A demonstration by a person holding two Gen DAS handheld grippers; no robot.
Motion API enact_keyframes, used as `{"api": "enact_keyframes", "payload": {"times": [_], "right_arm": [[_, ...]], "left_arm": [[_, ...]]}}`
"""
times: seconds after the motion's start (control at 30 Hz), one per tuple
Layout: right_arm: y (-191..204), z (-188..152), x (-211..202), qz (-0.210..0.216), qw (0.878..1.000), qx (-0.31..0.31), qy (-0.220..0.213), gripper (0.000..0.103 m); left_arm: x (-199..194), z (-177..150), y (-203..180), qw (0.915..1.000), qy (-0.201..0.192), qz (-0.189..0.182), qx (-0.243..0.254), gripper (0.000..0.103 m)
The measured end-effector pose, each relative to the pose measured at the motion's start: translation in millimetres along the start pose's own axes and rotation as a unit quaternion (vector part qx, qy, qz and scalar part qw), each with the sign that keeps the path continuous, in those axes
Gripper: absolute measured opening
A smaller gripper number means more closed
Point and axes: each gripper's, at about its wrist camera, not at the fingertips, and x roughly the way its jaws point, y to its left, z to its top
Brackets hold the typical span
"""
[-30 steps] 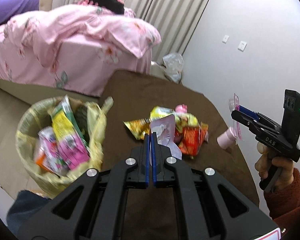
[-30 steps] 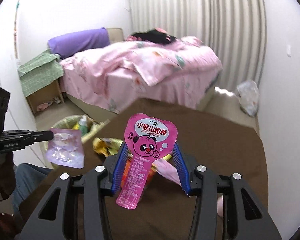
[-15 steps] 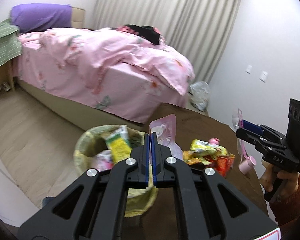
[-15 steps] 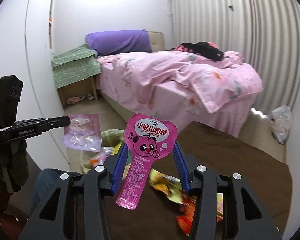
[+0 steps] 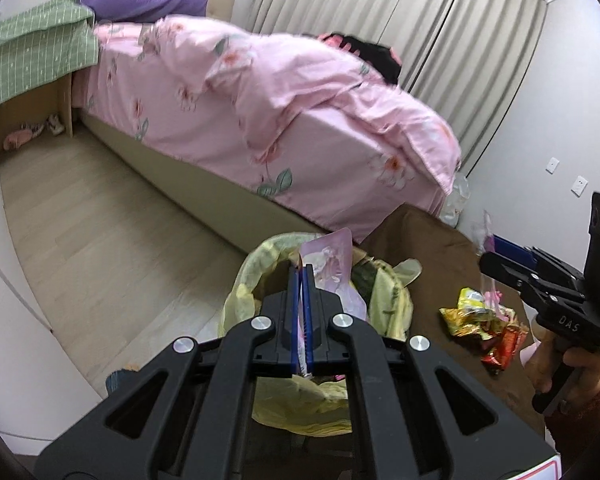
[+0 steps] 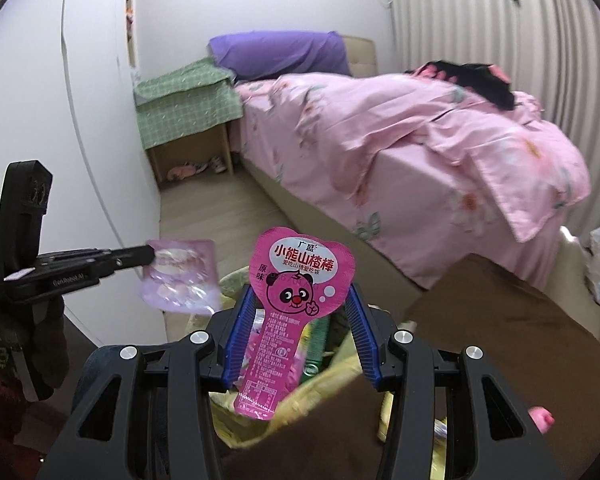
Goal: Collect trash
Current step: 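Carry the packet and lollipop wrapper over the bin and release both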
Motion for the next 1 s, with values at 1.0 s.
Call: {"api": "enact_keyframes", "payload": {"times": [1.0], "right_arm": [[-13.7,-29.8,91.9,0.014,0.996,0.029,0.083,0.046]], "left_arm": [[52.7,-8.7,24.2,0.9981,0.040,-0.022,-0.041,0.037]]}}
